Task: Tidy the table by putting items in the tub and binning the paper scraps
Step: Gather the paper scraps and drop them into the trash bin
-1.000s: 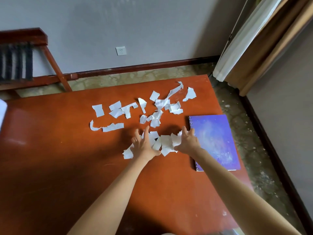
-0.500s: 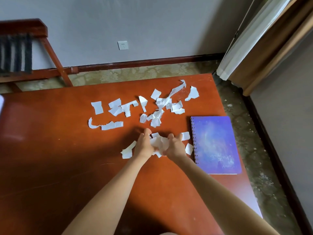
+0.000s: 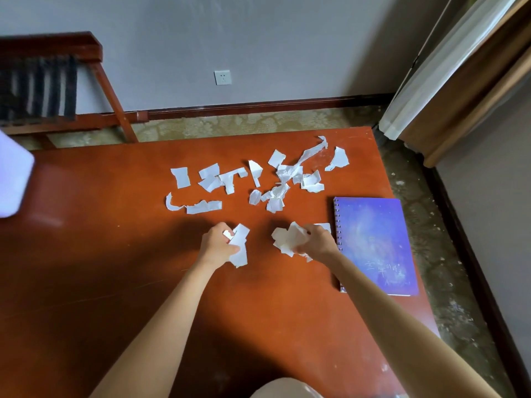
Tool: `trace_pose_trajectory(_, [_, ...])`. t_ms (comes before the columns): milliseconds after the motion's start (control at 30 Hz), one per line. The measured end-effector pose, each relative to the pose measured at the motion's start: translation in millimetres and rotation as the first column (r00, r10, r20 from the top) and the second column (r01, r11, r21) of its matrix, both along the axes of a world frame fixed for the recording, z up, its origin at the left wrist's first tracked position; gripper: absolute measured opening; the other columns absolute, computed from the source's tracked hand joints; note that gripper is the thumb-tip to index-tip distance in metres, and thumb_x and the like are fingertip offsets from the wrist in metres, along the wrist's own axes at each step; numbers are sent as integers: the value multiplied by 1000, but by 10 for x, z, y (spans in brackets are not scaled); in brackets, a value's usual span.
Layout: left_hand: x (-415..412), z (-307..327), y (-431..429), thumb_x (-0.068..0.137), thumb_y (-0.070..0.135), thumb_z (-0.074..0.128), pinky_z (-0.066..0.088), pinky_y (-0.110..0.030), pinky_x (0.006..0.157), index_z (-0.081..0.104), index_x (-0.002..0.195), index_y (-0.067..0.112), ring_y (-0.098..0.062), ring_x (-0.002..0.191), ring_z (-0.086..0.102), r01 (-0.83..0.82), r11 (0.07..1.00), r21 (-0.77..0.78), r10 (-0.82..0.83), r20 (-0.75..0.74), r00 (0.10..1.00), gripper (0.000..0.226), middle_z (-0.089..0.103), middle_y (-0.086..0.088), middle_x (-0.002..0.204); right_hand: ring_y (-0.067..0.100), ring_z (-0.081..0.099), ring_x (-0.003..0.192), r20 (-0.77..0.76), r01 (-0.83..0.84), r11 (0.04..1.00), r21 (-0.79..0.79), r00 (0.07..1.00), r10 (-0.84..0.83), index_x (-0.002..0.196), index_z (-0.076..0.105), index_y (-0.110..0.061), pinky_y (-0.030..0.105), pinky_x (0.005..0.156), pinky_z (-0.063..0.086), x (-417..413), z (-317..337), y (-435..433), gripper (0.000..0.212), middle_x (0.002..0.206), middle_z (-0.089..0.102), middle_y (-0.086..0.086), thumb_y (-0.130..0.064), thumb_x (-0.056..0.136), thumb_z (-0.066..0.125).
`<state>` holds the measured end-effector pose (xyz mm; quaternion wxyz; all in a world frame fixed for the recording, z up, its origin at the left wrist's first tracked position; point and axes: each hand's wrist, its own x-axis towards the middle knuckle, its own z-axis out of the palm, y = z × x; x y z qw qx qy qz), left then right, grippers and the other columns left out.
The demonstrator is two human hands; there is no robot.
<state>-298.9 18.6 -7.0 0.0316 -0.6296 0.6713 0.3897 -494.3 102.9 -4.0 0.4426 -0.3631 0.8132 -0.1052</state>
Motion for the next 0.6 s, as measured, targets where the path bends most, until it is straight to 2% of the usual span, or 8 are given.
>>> trace_pose_trajectory(67, [65,-44,18,79,10,72,53,-28,80,53,115,3,-27,109,60,27,999,37,-30,72,997,41,60,-14,119,25,59,86,-25,-29,999,32,999,30,129,50,-7,18,47,44,36,11,-9,55,121,60,15,-10,78,70])
trace_pose_trajectory(133, [96,-62,49,77,11,74,53,-28,82,53,114,4,-27,108,60,36,998,41,-41,117,992,43,58,-14,120,31,61,102,-61,-43,998,42,997,45,129,46,-6,30,64,54,132,9,-24,55,123,58,16,-10,80,69])
trace_pose_trajectory(167, [82,-64,66,76,11,75,53,-29,83,53,114,4,-27,107,60,30,999,29,-33,135,990,44,54,-15,122,33,61,106,-81,-42,998,36,996,45,127,43,-6,34,73,54,176,-6,-31,53,122,58,17,-9,80,68])
trace_pose_trajectory(233, [40,-54,101,75,10,76,52,-28,86,48,118,5,-28,107,59,-5,1000,-4,6,167,986,52,43,-16,127,35,60,108,-127,-50,998,34,990,54,126,37,-6,37,83,52,267,-37,-43,53,121,59,19,-8,82,66])
trace_pose_trajectory(300, [8,-66,125,74,6,76,51,-29,90,41,126,5,-31,112,57,-38,999,-27,42,158,986,63,36,-18,133,35,59,109,-164,-66,997,35,984,71,125,36,-6,38,87,50,341,-72,-45,51,121,59,19,-8,83,66])
trace_pose_trajectory(400, [20,-107,147,76,3,74,48,-35,97,36,134,4,-33,124,50,-43,999,-9,44,137,990,69,39,-19,139,35,56,113,-184,-74,996,40,980,81,124,42,-5,39,91,47,412,-105,-34,52,126,54,16,-11,81,69])
trace_pose_trajectory(500, [62,-129,143,76,6,75,49,-35,96,46,126,2,-31,121,51,-49,999,-5,49,126,991,58,49,-18,131,35,55,114,-191,-61,997,49,979,69,122,48,-4,38,93,46,424,-106,-19,47,130,49,15,-14,81,69])
trace_pose_trajectory(600, [102,-102,118,77,16,75,51,-30,88,58,117,2,-26,115,56,12,999,-35,-6,156,988,45,58,-15,124,31,57,113,-204,-37,999,21,978,40,123,52,-6,35,92,47,404,-93,6,48,131,50,11,-16,79,71])
